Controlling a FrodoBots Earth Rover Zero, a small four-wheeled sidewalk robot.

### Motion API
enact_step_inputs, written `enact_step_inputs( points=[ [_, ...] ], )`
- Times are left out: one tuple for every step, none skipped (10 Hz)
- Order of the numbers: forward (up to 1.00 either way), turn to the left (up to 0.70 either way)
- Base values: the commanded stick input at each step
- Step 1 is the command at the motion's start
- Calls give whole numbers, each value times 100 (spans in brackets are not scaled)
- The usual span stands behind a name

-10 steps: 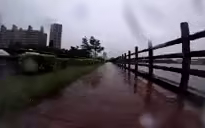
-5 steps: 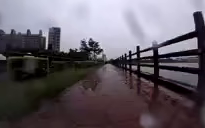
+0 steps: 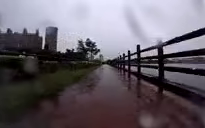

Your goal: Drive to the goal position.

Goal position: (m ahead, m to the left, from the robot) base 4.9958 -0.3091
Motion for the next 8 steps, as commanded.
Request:
enact_step_inputs(
  points=[
    [100,0],
    [100,0],
    [100,0],
    [100,0],
    [100,0],
    [100,0],
    [100,0],
    [100,0]
  ],
)
